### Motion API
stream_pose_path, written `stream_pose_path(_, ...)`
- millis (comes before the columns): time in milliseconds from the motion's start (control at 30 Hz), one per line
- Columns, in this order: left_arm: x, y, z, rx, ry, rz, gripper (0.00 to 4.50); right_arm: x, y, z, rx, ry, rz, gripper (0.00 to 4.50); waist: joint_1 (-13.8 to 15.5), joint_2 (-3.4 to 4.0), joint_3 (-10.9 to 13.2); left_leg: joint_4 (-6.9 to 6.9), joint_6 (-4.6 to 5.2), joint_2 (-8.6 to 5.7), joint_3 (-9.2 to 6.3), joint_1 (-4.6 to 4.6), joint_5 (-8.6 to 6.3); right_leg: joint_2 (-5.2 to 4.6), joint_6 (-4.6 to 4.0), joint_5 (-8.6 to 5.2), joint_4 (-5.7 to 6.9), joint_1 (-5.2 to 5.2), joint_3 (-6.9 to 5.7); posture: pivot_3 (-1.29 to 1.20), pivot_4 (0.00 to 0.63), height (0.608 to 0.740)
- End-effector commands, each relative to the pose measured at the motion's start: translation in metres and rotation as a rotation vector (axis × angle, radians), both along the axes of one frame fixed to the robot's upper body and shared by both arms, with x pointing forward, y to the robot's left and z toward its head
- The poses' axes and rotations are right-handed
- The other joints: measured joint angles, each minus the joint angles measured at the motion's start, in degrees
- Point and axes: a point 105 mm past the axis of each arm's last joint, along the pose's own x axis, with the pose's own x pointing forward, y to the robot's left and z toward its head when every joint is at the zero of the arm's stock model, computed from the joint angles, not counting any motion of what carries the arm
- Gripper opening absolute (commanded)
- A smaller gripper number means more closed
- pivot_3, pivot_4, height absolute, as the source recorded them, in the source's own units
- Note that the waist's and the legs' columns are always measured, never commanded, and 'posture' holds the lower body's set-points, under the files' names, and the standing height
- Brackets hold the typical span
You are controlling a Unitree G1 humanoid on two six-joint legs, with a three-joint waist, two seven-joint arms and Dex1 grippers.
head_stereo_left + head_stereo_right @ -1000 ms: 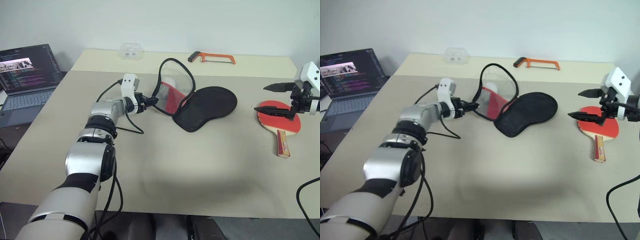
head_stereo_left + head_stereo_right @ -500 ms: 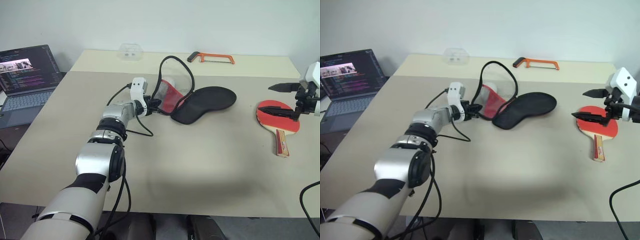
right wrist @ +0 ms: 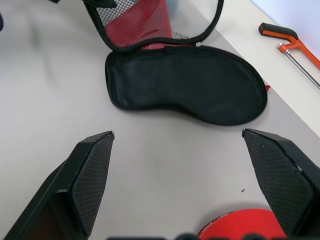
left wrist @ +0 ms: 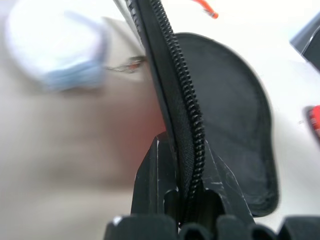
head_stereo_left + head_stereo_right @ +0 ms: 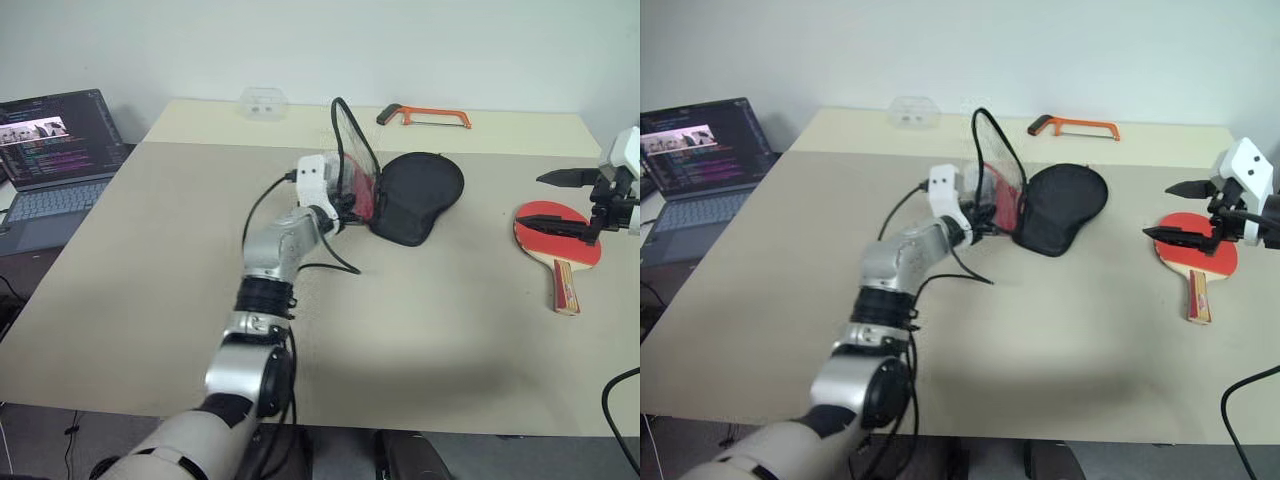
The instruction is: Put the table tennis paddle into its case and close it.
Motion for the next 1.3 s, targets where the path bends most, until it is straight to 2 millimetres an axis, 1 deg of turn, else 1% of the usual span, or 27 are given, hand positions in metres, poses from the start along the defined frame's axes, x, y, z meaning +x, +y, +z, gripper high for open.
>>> stream_pose_path(33, -0.014, -0.010, 0.014, -0.012, -0.040, 0.056, 0.02, -0.005, -0.001, 0.021, -0.002, -0.069, 0.004, 4.50, -0.06, 0.00, 0.00, -0.01, 0.00, -0.01, -0.01, 0.02, 0.00, 0.01, 0.00, 0.00, -0.01, 0.01, 0.02, 0.00, 0.150, 0.740)
stream_pose_path(100, -0.021, -0.014, 0.010, -0.021, -0.023, 0.091, 0.02, -0.006, -0.001, 0.021, -0.004, -0.066, 0.003, 4.50, -0.30, 0.01, 0.00, -0.05, 0.00, -0.01, -0.02, 0.10, 0.00, 0.04, 0.00, 0.00, 0.01, 0.04, 0.05, 0.00, 0.150, 0.740)
stream_pose_path(267, -0.038, -0.025, 0.013, -0.028, -0.017, 0.095, 0.02, -0.007, -0.002, 0.020, -0.008, -0.061, 0.004, 4.50, -0.11, 0.01, 0.00, -0.10, 0.00, -0.01, -0.01, 0.26, 0.00, 0.05, 0.00, 0.00, 0.03, 0.13, 0.12, 0.00, 0.150, 0.740)
stream_pose_path(333, -0.042, -0.025, 0.013, -0.018, -0.016, 0.101, 0.02, -0.008, -0.002, 0.020, -0.010, -0.059, 0.007, 4.50, -0.01, 0.00, 0.00, -0.07, 0.00, -0.04, -0.02, 0.26, 0.00, 0.02, 0.00, 0.00, 0.01, 0.16, 0.12, 0.00, 0.150, 0.740)
stream_pose_path(433, -0.043, -0.020, 0.009, -0.007, 0.004, 0.150, 0.02, -0.008, 0.001, 0.020, -0.011, -0.057, 0.017, 4.50, 0.01, 0.01, 0.00, -0.07, 0.00, -0.04, -0.04, 0.26, 0.00, 0.01, 0.00, 0.00, 0.00, 0.18, 0.11, 0.00, 0.150, 0.740)
stream_pose_path(500, -0.047, -0.024, 0.006, -0.009, 0.020, 0.144, 0.02, -0.009, 0.002, 0.019, -0.011, -0.055, 0.021, 4.50, -0.08, 0.01, 0.00, -0.08, 0.00, -0.03, -0.04, 0.27, 0.00, 0.02, 0.00, 0.00, 0.01, 0.18, 0.11, 0.00, 0.150, 0.740)
stream_pose_path(600, -0.051, -0.030, 0.006, -0.026, 0.037, 0.146, 0.02, -0.009, 0.003, 0.018, -0.013, -0.051, 0.026, 4.50, -0.09, 0.01, 0.00, -0.08, 0.00, -0.03, -0.03, 0.29, 0.00, 0.03, 0.00, 0.00, 0.02, 0.18, 0.11, 0.00, 0.150, 0.740)
stream_pose_path(667, -0.055, -0.037, 0.006, -0.048, 0.060, 0.121, 0.02, -0.010, 0.004, 0.018, -0.015, -0.048, 0.030, 4.50, -0.07, 0.01, 0.00, -0.07, 0.00, -0.04, -0.03, 0.29, 0.00, 0.02, 0.00, 0.00, 0.02, 0.18, 0.12, 0.00, 0.150, 0.740)
stream_pose_path(833, -0.069, -0.056, -0.003, -0.068, 0.140, -0.016, 0.02, -0.013, 0.006, 0.019, -0.020, -0.041, 0.042, 4.50, -0.04, 0.01, 0.00, -0.08, 0.00, -0.04, -0.04, 0.28, 0.00, 0.02, 0.00, 0.00, 0.01, 0.19, 0.10, 0.00, 0.150, 0.740)
stream_pose_path(1000, -0.081, -0.072, -0.002, -0.080, 0.184, -0.164, 0.02, -0.014, 0.007, 0.018, -0.021, -0.036, 0.043, 4.50, -0.03, 0.01, 0.00, -0.07, 0.00, -0.04, -0.06, 0.29, 0.00, 0.02, 0.00, 0.00, 0.00, 0.21, 0.09, 0.00, 0.150, 0.740)
stream_pose_path(1167, -0.083, -0.076, -0.001, -0.091, 0.199, -0.175, 0.02, -0.014, 0.008, 0.016, -0.019, -0.035, 0.046, 4.50, -0.06, 0.01, 0.00, -0.07, 0.00, -0.05, -0.06, 0.30, 0.00, 0.03, 0.00, 0.00, 0.00, 0.22, 0.10, 0.00, 0.150, 0.740)
stream_pose_path(1300, -0.083, -0.084, 0.005, -0.125, 0.198, -0.182, 0.02, -0.014, 0.009, 0.016, -0.018, -0.035, 0.046, 4.50, -0.05, 0.01, -0.01, -0.07, 0.00, -0.05, -0.07, 0.30, 0.00, 0.03, 0.00, 0.00, 0.00, 0.23, 0.10, 0.00, 0.150, 0.740)
